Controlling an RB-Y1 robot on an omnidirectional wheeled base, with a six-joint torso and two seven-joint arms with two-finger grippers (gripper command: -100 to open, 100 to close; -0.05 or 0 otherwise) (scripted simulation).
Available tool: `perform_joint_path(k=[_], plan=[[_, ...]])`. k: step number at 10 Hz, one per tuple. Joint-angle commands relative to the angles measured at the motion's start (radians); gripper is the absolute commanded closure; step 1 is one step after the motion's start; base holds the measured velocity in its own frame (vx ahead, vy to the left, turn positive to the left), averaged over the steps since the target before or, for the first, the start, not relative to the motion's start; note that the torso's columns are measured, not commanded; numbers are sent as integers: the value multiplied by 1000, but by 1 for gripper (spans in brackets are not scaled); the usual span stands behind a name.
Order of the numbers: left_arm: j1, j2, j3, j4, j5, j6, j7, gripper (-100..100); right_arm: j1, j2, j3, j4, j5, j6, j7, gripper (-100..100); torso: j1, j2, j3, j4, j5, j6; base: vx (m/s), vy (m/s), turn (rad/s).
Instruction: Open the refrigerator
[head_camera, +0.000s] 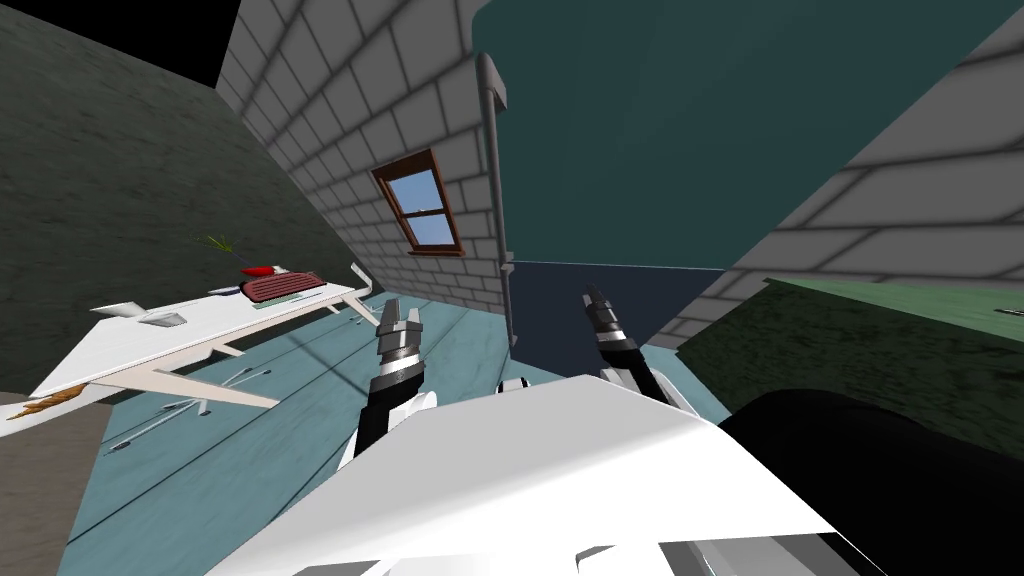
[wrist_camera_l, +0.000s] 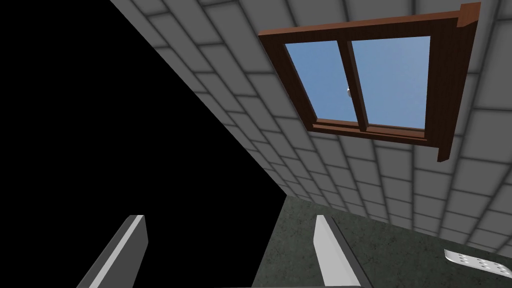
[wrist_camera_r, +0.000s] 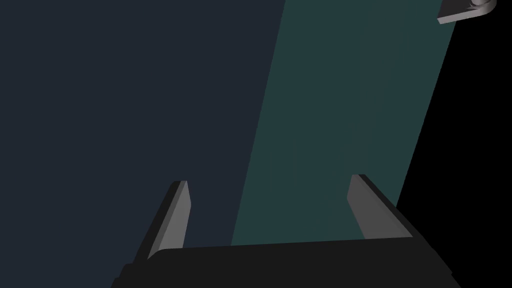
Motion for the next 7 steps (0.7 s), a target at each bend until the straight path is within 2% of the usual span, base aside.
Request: perform_joint_path(k=[1, 6, 7], plan=[[0, 0, 0, 0, 0, 0, 0, 0, 49, -58, -69, -23, 15, 23, 19, -100, -1, 0, 0, 0, 0, 0, 76, 111, -78], [0, 0, 0, 0, 0, 0, 0, 0, 171, -127, -218, -83, 49, 71, 64, -100, -2, 1, 0, 0, -1, 0, 95, 130, -72], [0, 0, 0, 0, 0, 0, 0, 0, 171, -127, -229, -83, 49, 71, 64, -100, -3, 0, 0, 0, -1, 0, 76, 82, -17]])
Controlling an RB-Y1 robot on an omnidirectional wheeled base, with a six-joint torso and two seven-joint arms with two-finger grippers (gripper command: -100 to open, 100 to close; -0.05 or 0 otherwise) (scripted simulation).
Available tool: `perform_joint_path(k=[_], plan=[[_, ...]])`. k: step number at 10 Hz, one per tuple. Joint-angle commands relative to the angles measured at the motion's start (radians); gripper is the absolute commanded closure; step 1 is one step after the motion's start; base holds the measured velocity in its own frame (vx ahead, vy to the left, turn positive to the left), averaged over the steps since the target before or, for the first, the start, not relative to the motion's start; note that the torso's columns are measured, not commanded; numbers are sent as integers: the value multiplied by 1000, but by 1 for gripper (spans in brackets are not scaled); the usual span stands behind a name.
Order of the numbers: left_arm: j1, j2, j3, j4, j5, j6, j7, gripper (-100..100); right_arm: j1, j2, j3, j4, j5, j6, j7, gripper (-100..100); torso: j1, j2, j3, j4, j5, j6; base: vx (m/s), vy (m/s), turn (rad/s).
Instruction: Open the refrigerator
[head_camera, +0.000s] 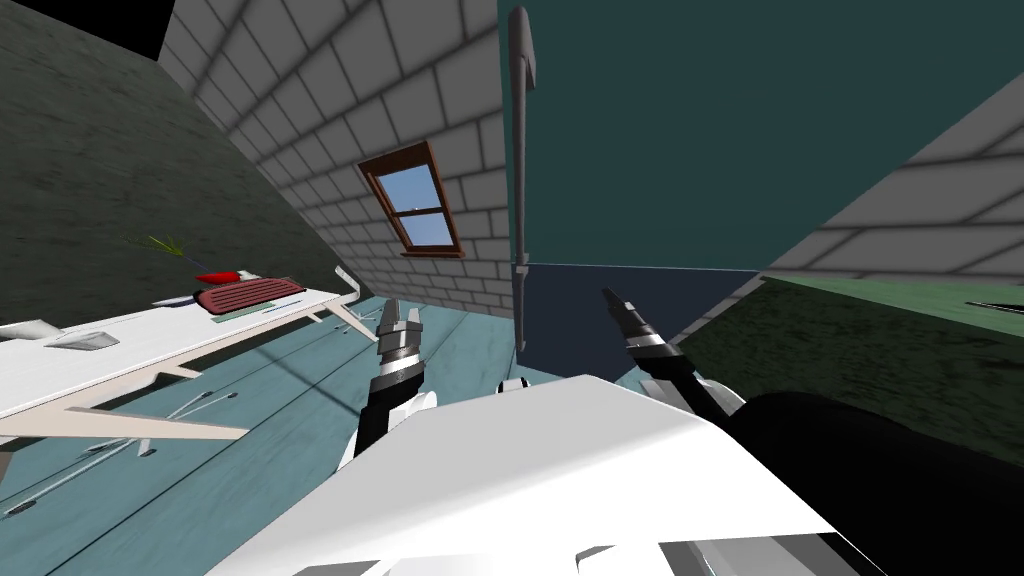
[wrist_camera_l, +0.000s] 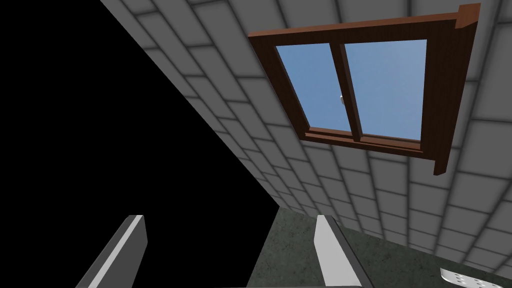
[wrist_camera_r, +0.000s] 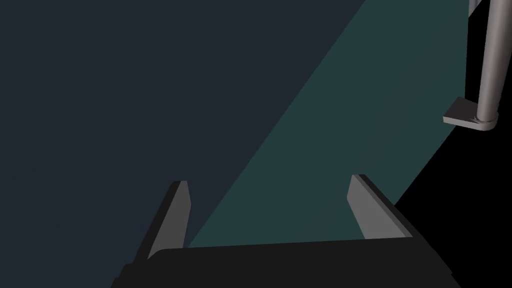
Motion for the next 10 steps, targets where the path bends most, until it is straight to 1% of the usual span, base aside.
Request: perform_joint_path(k=[1, 4, 5, 6, 7, 8, 9, 10], plan=[[0, 0, 0, 0, 0, 0, 0, 0, 52, -14, -65, -26, 12, 15, 17, -100, -3, 1, 1, 0, -1, 0, 64, 78, -51], [0, 0, 0, 0, 0, 0, 0, 0, 134, -43, -166, -55, 35, 48, 47, -100, 3, 0, 0, 0, 1, 0, 88, 136, -86], [0, 0, 0, 0, 0, 0, 0, 0, 134, -43, -172, -55, 35, 48, 47, -100, 3, 0, 0, 0, 1, 0, 72, 125, -18], [0, 0, 0, 0, 0, 0, 0, 0, 162, -56, -209, -62, 43, 58, 57, -100, 0, 1, 0, 0, 0, 0, 70, 103, -46], [0, 0, 0, 0, 0, 0, 0, 0, 190, -70, -236, -67, 51, 70, 67, -100, -2, 1, 1, 0, -1, 0, 74, 119, -90], [0, 0, 0, 0, 0, 0, 0, 0, 190, -70, -246, -67, 51, 70, 67, -100, 0, 1, 1, 0, 0, 0, 43, 98, -29], [0, 0, 0, 0, 0, 0, 0, 0, 218, -86, -283, -71, 59, 81, 78, -100, -1, 2, 1, 1, 0, 0, 55, 91, -40], [0, 0, 0, 0, 0, 0, 0, 0, 246, -105, -310, -73, 67, 92, 88, -100, -1, 1, 1, 0, 0, 0, 91, 122, -81]])
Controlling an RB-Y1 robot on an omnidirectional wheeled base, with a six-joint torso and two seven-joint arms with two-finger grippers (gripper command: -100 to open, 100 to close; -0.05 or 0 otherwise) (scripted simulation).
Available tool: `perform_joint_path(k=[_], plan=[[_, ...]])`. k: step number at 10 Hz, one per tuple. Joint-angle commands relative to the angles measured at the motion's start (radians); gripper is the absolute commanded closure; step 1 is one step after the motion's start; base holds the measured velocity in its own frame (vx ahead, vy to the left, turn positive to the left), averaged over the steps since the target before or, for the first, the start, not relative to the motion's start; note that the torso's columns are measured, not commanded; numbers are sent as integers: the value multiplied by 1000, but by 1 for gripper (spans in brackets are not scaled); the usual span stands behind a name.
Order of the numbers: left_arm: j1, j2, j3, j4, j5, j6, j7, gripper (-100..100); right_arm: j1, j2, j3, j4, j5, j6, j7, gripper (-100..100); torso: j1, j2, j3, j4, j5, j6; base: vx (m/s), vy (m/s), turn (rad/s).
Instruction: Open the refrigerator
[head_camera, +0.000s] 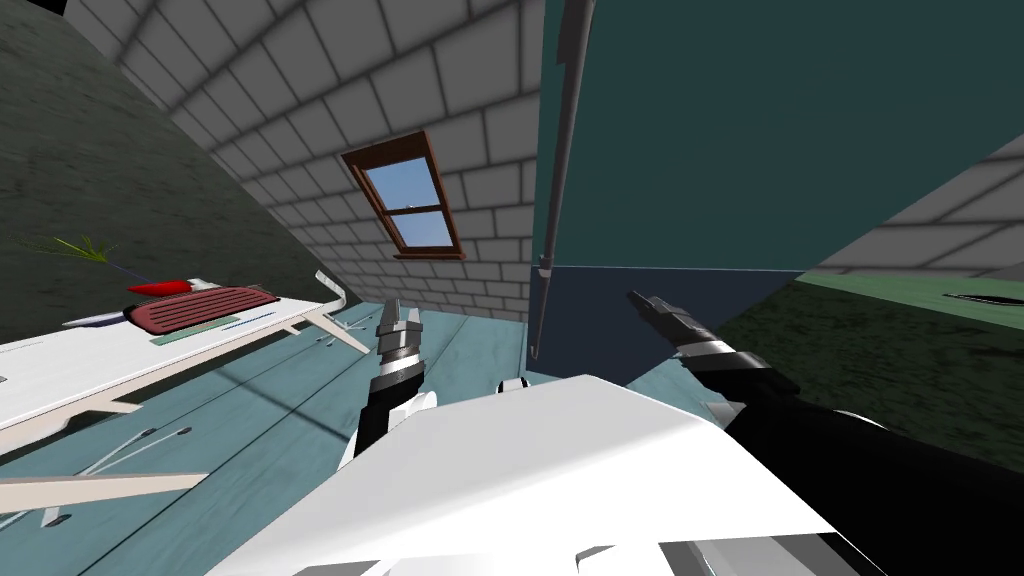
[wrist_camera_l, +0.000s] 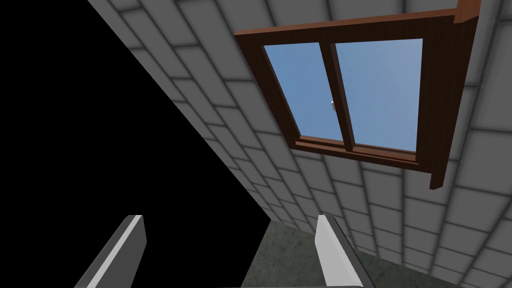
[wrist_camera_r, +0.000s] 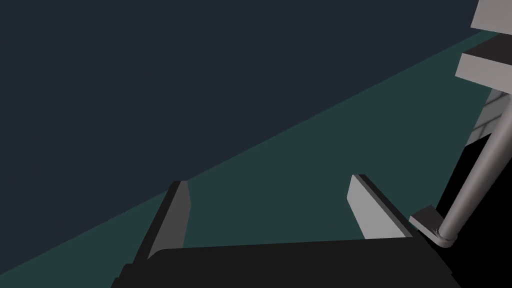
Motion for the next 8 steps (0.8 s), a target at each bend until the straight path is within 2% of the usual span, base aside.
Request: perform_joint_path(k=[1, 3, 4, 6, 7, 8], plan=[[0, 0, 0, 0, 0, 0, 0, 0, 44, -28, -60, -7, 10, 21, 15, -100, 2, -2, -1, -1, 1, 0, 64, 102, -34], [0, 0, 0, 0, 0, 0, 0, 0, 101, -72, -124, -7, 27, 45, 36, -100, 0, 1, 0, 0, 0, 0, 55, 115, -70], [0, 0, 0, 0, 0, 0, 0, 0, 101, -72, -136, -7, 27, 45, 36, -100, 3, -1, 0, 0, 1, 0, 73, 118, -36], [0, 0, 0, 0, 0, 0, 0, 0, 159, -122, -204, -4, 43, 68, 57, -100, 0, 0, -1, 0, 0, 0, 74, 120, -73], [0, 0, 0, 0, 0, 0, 0, 0, 159, -122, -213, -4, 43, 68, 57, -100, 2, -2, -1, 0, 0, 0, 62, 112, -32], [0, 0, 0, 0, 0, 0, 0, 0, 188, -149, -251, -3, 52, 80, 68, -100, 0, 0, 0, 0, 0, 0, 52, 106, -47]])
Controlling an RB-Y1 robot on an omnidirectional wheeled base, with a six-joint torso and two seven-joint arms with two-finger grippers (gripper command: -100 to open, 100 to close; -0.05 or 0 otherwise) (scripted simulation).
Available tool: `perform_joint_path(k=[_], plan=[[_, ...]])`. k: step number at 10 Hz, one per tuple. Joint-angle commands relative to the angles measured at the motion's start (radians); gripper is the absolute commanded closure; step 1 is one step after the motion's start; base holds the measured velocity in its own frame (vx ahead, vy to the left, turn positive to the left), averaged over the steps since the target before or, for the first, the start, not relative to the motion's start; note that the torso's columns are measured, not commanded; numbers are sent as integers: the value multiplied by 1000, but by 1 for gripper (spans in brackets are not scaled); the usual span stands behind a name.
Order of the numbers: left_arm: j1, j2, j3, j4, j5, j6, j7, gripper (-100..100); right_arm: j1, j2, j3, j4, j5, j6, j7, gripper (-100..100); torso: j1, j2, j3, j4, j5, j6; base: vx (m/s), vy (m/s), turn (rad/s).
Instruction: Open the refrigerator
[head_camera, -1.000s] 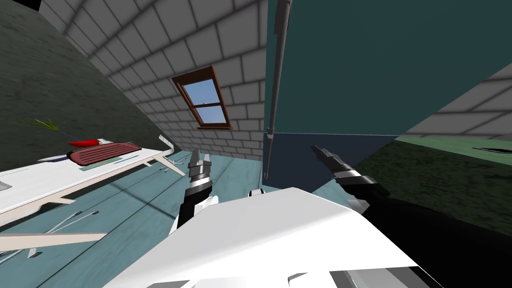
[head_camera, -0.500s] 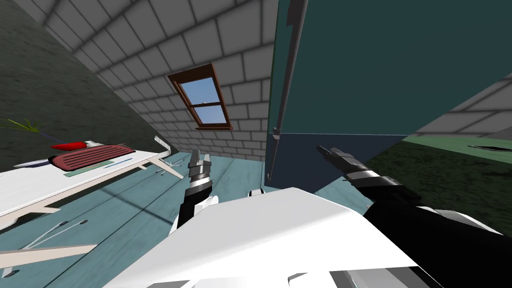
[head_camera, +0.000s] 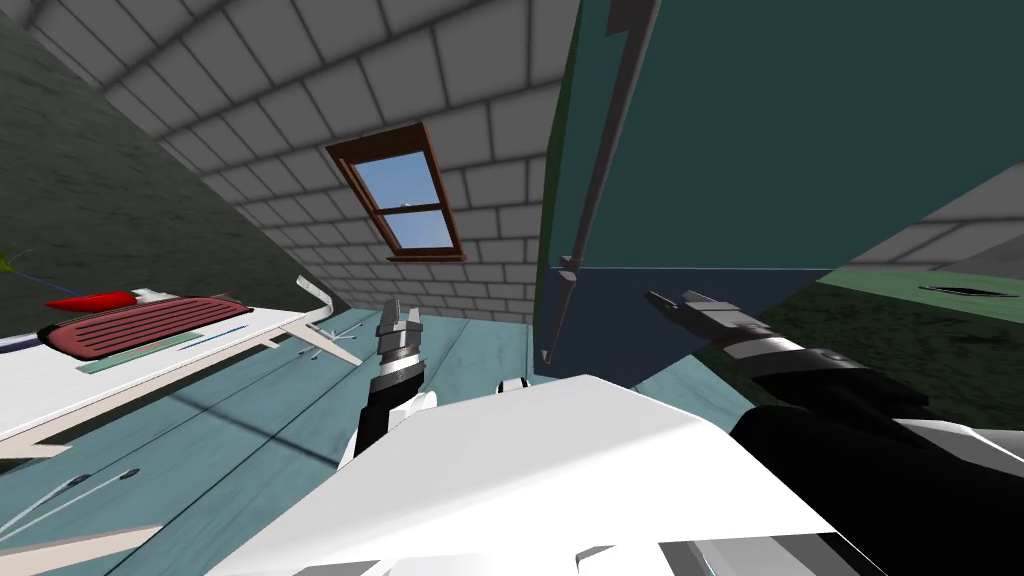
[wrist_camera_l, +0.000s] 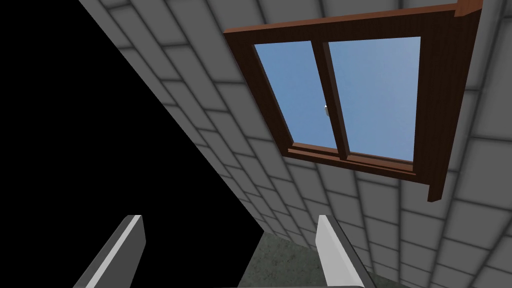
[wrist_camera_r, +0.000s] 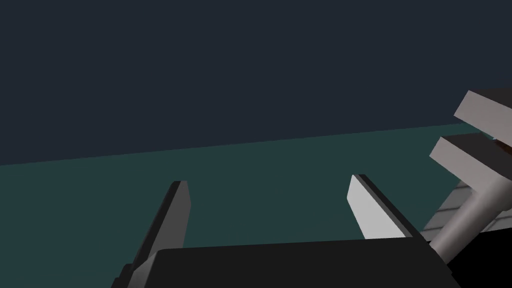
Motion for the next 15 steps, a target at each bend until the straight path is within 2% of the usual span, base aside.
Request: perform_joint_path(k=[1, 2, 3, 6, 7, 9, 12, 15], plan=[[0, 0, 0, 0, 0, 0, 0, 0, 63, -59, -80, -1, 19, 28, 24, -100, 0, 1, 1, 0, 0, 0, 71, 133, -93], [0, 0, 0, 0, 0, 0, 0, 0, 91, -87, -108, -1, 27, 40, 34, -100, 1, 0, 0, 0, 0, 0, 89, 173, -84], [0, 0, 0, 0, 0, 0, 0, 0, 91, -87, -123, -1, 27, 40, 34, -100, 3, -2, -1, 0, 1, 0, 64, 128, -29], [0, 0, 0, 0, 0, 0, 0, 0, 172, -173, -218, -10, 50, 73, 64, -100, 0, 1, 1, 0, 0, 0, 58, 126, -68], [0, 0, 0, 0, 0, 0, 0, 0, 172, -173, -230, -10, 50, 73, 64, -100, 2, -2, -1, 0, 0, 0, 72, 111, -36], [0, 0, 0, 0, 0, 0, 0, 0, 221, -226, -290, -26, 63, 92, 82, -100, -1, 0, 0, 0, 0, 0, 46, 107, -50], [0, 0, 0, 0, 0, 0, 0, 0, 279, -290, -370, -66, 80, 115, 103, -100, 2, -1, 0, 0, 0, 0, 57, 127, -67], [0, 0, 0, 0, 0, 0, 0, 0, 318, -331, -421, -125, 91, 130, 118, -100, -1, -1, 0, 0, -1, 0, 48, 81, -37]])
